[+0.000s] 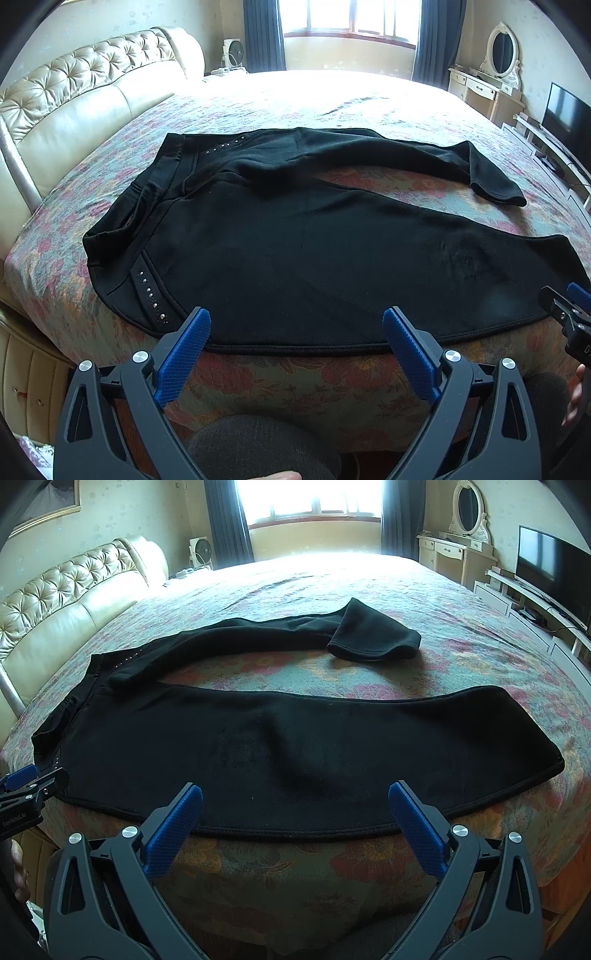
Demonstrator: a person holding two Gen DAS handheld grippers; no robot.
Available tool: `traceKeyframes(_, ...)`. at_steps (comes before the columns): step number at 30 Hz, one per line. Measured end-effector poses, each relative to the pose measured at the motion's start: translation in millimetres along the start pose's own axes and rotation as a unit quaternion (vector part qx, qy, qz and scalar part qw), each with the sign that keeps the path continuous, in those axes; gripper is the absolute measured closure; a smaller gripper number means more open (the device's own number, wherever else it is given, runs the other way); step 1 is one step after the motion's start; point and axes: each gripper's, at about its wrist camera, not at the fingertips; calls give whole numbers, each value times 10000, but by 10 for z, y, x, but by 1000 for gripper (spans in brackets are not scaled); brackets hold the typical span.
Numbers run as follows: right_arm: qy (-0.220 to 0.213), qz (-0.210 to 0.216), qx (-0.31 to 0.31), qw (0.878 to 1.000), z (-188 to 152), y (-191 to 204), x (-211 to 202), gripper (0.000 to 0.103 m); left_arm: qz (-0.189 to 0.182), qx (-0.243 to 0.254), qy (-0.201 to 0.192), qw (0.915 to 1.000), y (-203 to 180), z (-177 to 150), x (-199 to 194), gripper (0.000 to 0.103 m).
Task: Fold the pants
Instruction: 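Grasp the studded waistband with the left tool while the right tool grasps the pants edge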
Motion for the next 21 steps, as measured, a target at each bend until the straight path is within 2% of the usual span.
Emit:
traceKeyframes(2, -2, 135, -48, 9999, 66, 35, 18, 2, -939, -187, 188, 9952, 151, 57, 86, 9)
traceKeyframes(4, -7, 273, -129, 9995, 169, 93, 52, 2, -1842, -387, 478, 9810, 361, 141, 215, 9)
traceKeyframes(5, -12, 341, -179, 9993, 231, 134, 77, 2, -1984, -540, 438, 9776, 513, 198, 241, 9)
traceKeyframes(8, -5, 486, -276, 9984, 430, 271, 185, 2, -2047, -1030, -47, 9734, 1121, 467, 292, 9)
traceKeyframes(11, -35, 586, -304, 9978, 610, 410, 320, 2, -2425, -1742, -99, 9543, 1879, 747, 587, 9)
traceKeyframes(13, -11, 678, -303, 9972, 703, 502, 435, 2, -2433, -2216, -88, 9442, 2413, 945, 861, 9)
traceKeyframes(14, 14, 701, -311, 9971, 738, 546, 498, 2, -2335, -2348, -54, 9436, 2670, 1050, 1018, 9)
traceKeyframes(16, 110, 727, -371, 9966, 786, 639, 643, 2, -2024, -2461, 31, 9479, 3081, 1237, 1323, 9)
traceKeyframes(17, 159, 739, -415, 9963, 799, 688, 715, 2, -1838, -2428, 28, 9525, 3236, 1319, 1464, 9)
traceKeyframes(19, 248, 766, -471, 9956, 804, 760, 843, 2, -1403, -2036, 30, 9689, 3422, 1509, 1731, 9)
traceKeyframes(21, 391, 823, -477, 9947, 796, 805, 969, 2, -1174, -1614, 40, 9799, 3473, 1660, 1971, 9)
Point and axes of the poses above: each gripper's, at about its wrist camera, not at the fingertips, and x roughly the way its jaws point, y to its left, z to its top, and after that the axes turned 12 degrees about x, right-handed
